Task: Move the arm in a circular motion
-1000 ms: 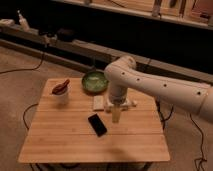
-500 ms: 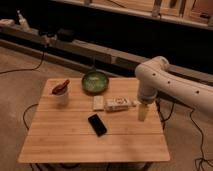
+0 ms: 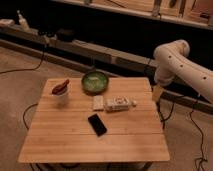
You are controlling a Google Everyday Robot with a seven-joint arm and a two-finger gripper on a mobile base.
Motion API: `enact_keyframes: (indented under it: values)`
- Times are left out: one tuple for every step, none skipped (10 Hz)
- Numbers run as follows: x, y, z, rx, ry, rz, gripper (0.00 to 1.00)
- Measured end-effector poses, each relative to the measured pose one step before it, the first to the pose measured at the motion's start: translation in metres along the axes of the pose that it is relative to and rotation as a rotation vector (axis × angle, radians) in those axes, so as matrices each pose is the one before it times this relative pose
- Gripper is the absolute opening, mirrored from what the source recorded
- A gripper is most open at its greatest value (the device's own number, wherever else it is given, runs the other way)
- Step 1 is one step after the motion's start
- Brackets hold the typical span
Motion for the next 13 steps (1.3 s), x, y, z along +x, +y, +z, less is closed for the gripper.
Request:
enact_keyframes:
  values:
    - [-0.01746, -0.01556, -0.00047, 0.00605, 0.00507, 0.02377, 0.80]
    - [-0.01683, -0.00446, -0.00042, 0.00131, -0.00378, 0.00042, 0.80]
    - [-0.03118, 0.00076, -0.00025, -0.00084, -0.01379, -0.01869, 0.80]
    - [-0.02284, 0.00521, 0.00004, -0.00263, -0.01127, -0.02309, 0.80]
    - [-0.02803, 0.01181, -0.00013, -0.00755, -0.01248, -0.04156, 0.80]
    - [-0.03170, 0.01703, 0.00087, -0.00794, -0.01831, -0.06016, 0.80]
    - [-0.02666, 0.01575, -0.00035, -0.00263, -0.01600, -0.05853, 0.80]
    - [-0.02269, 0.01566, 0.00089, -0.00384, -0.01264, -0.05650, 0.80]
    - [-0.01613, 0.01252, 0.00152, -0.00183, -0.00755, -0.04604, 0.80]
    - [-0.01723, 0.01823, 0.00189, -0.00525, -0.00962, -0.05903, 0.80]
    - [-0.01729, 0.02268, -0.00016, -0.00296, -0.01444, -0.07300, 0.80]
    - [-0.00930, 0.01592, -0.00148, -0.00086, -0.01211, -0.05016, 0.80]
    - [-0.00865, 0.02007, -0.00274, -0.00059, -0.01879, -0.05812, 0.80]
